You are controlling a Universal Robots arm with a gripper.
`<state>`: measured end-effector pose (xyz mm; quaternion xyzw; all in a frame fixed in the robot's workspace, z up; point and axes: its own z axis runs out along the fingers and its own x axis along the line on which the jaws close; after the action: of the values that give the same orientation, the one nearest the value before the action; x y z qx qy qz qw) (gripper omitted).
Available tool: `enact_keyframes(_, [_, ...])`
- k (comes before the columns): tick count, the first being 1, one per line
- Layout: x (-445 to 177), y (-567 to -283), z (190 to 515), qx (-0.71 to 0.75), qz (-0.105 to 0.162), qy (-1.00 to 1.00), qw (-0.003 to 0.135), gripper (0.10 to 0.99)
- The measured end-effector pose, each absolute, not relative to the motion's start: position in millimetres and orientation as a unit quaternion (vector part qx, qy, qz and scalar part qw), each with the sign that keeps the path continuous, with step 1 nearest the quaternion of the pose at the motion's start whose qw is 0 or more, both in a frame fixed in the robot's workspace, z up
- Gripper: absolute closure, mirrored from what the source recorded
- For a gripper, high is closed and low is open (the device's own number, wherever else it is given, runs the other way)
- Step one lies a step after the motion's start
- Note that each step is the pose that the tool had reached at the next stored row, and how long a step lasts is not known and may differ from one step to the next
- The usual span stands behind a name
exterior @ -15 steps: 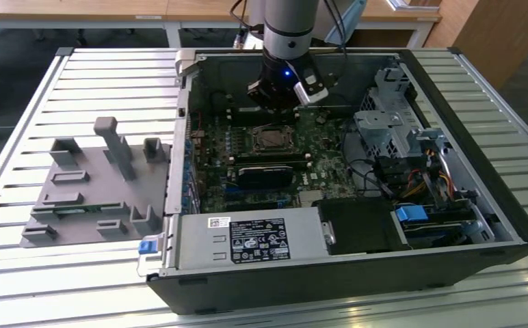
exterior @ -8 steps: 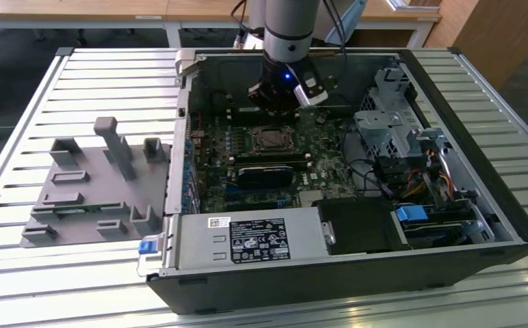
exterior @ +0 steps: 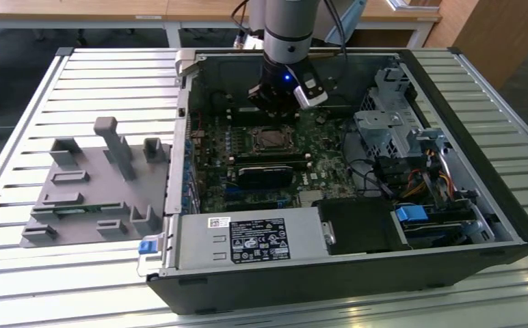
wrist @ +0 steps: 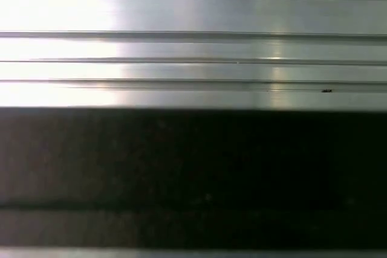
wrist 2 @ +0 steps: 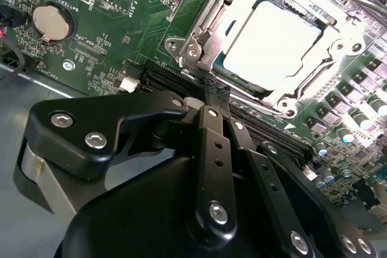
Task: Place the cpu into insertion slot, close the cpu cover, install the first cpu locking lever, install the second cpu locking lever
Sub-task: 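Install the first cpu locking lever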
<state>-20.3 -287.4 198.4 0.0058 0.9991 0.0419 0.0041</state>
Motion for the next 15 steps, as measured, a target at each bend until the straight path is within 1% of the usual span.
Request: enact_keyframes(15, [-20.2,-286.7,198.7,0.006,0.04,0.999,0.004,0.98])
